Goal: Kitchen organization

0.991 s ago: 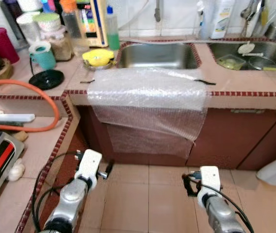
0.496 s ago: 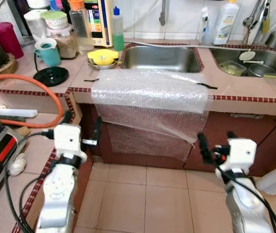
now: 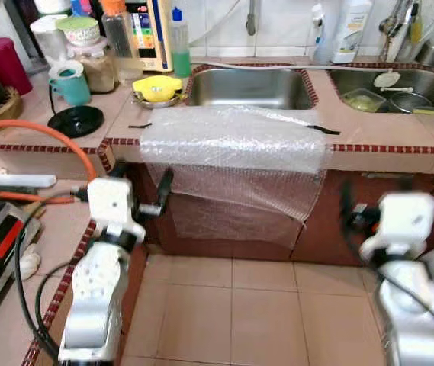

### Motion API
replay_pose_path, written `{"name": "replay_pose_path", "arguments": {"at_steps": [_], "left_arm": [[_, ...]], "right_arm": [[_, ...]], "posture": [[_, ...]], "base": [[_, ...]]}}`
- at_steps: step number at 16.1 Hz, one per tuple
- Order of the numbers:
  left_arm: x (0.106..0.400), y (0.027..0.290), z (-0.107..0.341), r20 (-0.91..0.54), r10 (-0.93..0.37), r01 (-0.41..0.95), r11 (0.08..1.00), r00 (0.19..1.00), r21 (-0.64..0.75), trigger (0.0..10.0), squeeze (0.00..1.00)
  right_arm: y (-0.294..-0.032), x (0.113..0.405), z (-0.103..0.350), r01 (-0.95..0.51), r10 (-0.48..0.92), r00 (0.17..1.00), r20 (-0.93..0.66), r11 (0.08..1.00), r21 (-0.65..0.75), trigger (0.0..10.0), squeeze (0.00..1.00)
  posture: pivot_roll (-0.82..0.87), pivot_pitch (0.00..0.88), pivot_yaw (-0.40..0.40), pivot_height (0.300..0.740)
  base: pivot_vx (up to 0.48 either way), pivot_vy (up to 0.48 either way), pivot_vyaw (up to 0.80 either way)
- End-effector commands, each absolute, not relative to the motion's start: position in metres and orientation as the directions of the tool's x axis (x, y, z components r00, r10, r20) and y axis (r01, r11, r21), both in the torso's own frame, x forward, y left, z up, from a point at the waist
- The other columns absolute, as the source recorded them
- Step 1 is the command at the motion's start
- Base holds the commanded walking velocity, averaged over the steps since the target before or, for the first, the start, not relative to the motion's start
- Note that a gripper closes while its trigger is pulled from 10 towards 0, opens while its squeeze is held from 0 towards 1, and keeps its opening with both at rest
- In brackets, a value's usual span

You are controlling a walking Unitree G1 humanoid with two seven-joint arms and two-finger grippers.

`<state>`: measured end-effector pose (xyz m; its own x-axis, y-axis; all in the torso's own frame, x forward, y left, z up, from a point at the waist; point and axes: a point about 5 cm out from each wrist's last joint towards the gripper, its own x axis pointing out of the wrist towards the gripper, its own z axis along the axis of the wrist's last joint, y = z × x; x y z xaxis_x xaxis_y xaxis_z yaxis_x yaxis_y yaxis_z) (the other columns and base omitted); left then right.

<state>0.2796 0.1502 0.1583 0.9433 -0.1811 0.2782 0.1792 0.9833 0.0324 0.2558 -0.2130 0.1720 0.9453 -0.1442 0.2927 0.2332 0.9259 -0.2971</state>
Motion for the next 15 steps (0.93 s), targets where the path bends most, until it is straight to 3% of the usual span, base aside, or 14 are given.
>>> {"name": "replay_pose_path", "arguments": {"at_steps": [1,2,4,10,12,15], "left_arm": [[0.282,0.158,0.153,0.254,-0.156,0.156,0.988,0.954,0.021,10.0,0.00],[0.284,0.160,0.153,0.245,-0.149,0.152,0.988,0.958,0.009,10.0,0.00],[0.284,0.159,0.153,0.224,-0.171,0.173,0.985,0.959,0.010,10.0,0.00],[0.286,0.163,0.148,0.195,-0.196,0.195,0.981,0.961,0.028,10.0,0.00],[0.286,0.164,0.145,0.179,-0.199,0.198,0.980,0.964,0.026,10.0,0.00],[0.287,0.164,0.143,0.173,-0.189,0.189,0.982,0.967,0.018,10.0,0.00]], "right_arm": [[-0.220,0.253,0.188,0.306,-0.163,0.918,0.362,0.873,-0.380,10.0,0.00],[-0.225,0.253,0.195,0.345,-0.166,0.903,0.397,0.830,-0.439,10.0,0.00],[-0.231,0.254,0.196,0.362,-0.192,0.900,0.390,0.829,-0.426,10.0,0.00],[-0.228,0.259,0.214,0.417,-0.118,0.867,0.484,0.702,-0.577,10.0,0.00],[-0.231,0.269,0.230,0.434,-0.132,0.844,0.520,0.738,-0.516,10.0,0.00],[-0.210,0.284,0.254,0.355,0.014,0.833,0.553,0.752,-0.555,10.0,0.00]], "posture": [[-0.04,0.000,0.096,0.740],[-0.04,0.000,0.106,0.740],[-0.04,0.000,0.126,0.740],[-0.03,0.000,0.154,0.740],[-0.03,0.000,0.157,0.740],[-0.02,0.000,0.152,0.740]], "base": [[0.000,0.000,0.00],[0.000,0.000,0.00],[0.000,0.000,0.00],[0.000,0.000,0.00],[0.000,0.000,0.00],[0.000,0.000,0.00]]}}
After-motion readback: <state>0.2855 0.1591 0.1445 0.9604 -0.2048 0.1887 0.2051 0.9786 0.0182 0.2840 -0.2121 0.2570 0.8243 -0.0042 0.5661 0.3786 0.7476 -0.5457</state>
